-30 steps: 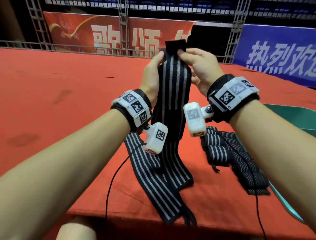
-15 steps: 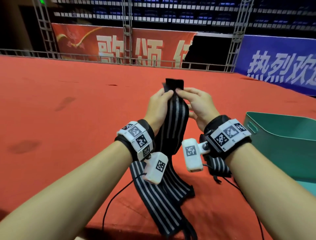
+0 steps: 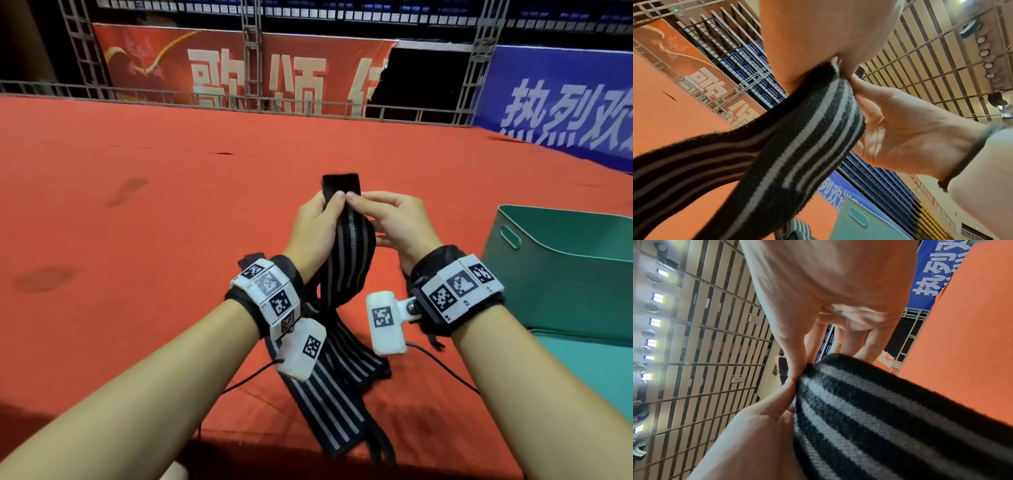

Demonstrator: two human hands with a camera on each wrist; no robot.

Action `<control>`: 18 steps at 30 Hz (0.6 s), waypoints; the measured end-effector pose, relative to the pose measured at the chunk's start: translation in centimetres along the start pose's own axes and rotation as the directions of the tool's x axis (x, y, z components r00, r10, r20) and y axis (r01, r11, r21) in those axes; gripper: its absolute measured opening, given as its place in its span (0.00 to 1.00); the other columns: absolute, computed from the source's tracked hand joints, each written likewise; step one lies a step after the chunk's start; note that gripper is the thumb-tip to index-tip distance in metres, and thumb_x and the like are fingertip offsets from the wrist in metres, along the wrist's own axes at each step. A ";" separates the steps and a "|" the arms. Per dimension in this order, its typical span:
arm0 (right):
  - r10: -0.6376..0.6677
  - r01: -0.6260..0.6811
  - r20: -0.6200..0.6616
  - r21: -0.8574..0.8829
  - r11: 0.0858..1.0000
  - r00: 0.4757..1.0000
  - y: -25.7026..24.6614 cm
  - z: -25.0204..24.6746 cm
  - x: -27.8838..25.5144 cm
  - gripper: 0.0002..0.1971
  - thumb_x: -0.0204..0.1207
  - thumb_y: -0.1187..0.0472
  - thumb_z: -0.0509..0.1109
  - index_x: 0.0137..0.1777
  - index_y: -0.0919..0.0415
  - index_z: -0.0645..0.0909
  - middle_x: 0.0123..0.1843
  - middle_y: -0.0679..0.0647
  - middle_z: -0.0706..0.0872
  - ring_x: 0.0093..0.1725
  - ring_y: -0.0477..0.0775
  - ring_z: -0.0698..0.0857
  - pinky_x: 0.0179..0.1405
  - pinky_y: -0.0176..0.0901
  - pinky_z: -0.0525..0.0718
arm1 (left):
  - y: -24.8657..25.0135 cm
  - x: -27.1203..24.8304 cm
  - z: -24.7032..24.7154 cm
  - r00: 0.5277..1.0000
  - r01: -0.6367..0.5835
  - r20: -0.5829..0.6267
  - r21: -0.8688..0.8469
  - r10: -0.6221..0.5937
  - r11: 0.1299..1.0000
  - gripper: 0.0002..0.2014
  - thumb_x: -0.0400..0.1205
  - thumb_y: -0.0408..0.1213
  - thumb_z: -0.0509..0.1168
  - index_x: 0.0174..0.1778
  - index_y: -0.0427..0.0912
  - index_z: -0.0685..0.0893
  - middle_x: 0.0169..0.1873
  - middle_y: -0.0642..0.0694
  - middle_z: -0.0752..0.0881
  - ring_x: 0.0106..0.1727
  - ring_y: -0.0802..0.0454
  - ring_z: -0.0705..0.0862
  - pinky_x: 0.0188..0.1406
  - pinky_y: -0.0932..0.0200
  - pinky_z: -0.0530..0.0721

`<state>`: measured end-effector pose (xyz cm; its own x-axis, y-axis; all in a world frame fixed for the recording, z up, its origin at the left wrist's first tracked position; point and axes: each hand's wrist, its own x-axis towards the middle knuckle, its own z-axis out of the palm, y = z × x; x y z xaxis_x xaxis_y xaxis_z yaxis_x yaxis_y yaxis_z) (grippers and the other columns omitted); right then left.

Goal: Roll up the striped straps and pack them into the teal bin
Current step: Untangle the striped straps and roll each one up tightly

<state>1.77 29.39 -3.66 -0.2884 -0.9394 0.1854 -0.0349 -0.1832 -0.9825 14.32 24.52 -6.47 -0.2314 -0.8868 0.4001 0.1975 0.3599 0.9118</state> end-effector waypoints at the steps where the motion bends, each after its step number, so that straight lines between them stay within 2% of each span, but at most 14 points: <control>1: 0.018 -0.018 0.003 0.012 1.000 1.000 0.2 0.1 -0.1 0.14 0.75 0.56 0.82 0.57 0.63 0.92 0.45 0.54 0.93 0.39 0.49 0.89 0.30 0.34 0.84 | -0.3 -0.1 0.0 1.000 -0.005 -0.005 0.014 0.005 1.000 0.10 0.92 0.36 0.58 0.52 0.40 0.84 0.44 0.43 0.86 0.46 0.49 0.83 0.49 0.52 0.80; 5: 0.102 -0.106 0.049 0.109 0.988 0.994 1.0 0.3 -0.3 0.14 0.77 0.58 0.81 0.59 0.65 0.91 0.47 0.53 0.93 0.44 0.49 0.90 0.37 0.38 0.88 | -1.3 -0.8 0.3 0.998 -0.028 -0.059 -0.009 0.028 1.000 0.10 0.92 0.35 0.59 0.50 0.43 0.85 0.41 0.48 0.87 0.44 0.52 0.83 0.47 0.55 0.81; 8: 0.048 -0.048 -0.051 -0.011 0.999 0.998 1.7 0.4 -0.2 0.15 0.73 0.57 0.84 0.56 0.60 0.88 0.49 0.52 0.93 0.43 0.45 0.90 0.38 0.41 0.87 | -1.8 -1.2 0.4 0.996 -0.002 -0.094 -0.015 0.001 1.000 0.10 0.91 0.35 0.60 0.44 0.43 0.82 0.36 0.49 0.83 0.39 0.53 0.79 0.42 0.55 0.78; 10: -0.056 0.037 -0.128 -0.144 0.989 0.990 2.1 0.2 0.0 0.20 0.71 0.54 0.86 0.58 0.58 0.84 0.49 0.49 0.93 0.43 0.43 0.89 0.36 0.37 0.84 | -2.1 -1.3 0.5 0.995 0.019 -0.099 -0.041 -0.023 0.999 0.08 0.88 0.39 0.61 0.44 0.42 0.80 0.37 0.46 0.82 0.40 0.51 0.79 0.43 0.53 0.77; 12: -0.170 0.144 -0.090 -0.242 0.960 0.981 2.2 -0.2 0.2 0.17 0.70 0.55 0.86 0.56 0.58 0.87 0.47 0.48 0.93 0.45 0.40 0.89 0.43 0.34 0.84 | -2.2 -1.4 0.3 0.997 0.036 -0.061 -0.090 -0.041 0.995 0.09 0.83 0.42 0.61 0.47 0.41 0.84 0.40 0.43 0.84 0.42 0.48 0.82 0.45 0.50 0.78; 14: -0.232 0.227 0.010 -0.252 0.941 0.973 2.2 -0.7 0.2 0.09 0.73 0.60 0.83 0.53 0.59 0.92 0.47 0.48 0.94 0.47 0.38 0.89 0.50 0.34 0.83 | -2.1 -1.3 0.1 0.999 0.043 0.011 -0.121 -0.042 0.992 0.12 0.85 0.39 0.61 0.54 0.40 0.87 0.40 0.40 0.87 0.42 0.44 0.84 0.45 0.48 0.80; 16: -0.219 0.227 0.061 -0.189 0.955 0.974 2.3 -1.1 0.1 0.06 0.76 0.63 0.81 0.52 0.60 0.93 0.45 0.46 0.93 0.44 0.41 0.88 0.45 0.35 0.81 | -1.8 -1.4 -0.1 0.998 0.027 0.066 -0.099 -0.020 0.995 0.11 0.90 0.35 0.59 0.55 0.41 0.87 0.38 0.42 0.87 0.39 0.44 0.84 0.42 0.49 0.81; 18: -0.190 0.196 0.061 -0.119 0.973 0.980 2.6 -1.4 0.3 0.06 0.76 0.61 0.81 0.51 0.60 0.92 0.42 0.46 0.91 0.43 0.45 0.86 0.41 0.42 0.78 | -1.5 -1.5 -0.2 0.995 0.014 0.103 -0.057 -0.008 0.998 0.12 0.92 0.34 0.57 0.53 0.44 0.86 0.38 0.45 0.88 0.39 0.46 0.84 0.42 0.50 0.81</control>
<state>0.26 29.05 -6.16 -0.2179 -0.9035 0.3691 -0.2042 -0.3276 -0.9225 14.55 25.27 -8.41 -0.3302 -0.8548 0.4003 0.2480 0.3306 0.9106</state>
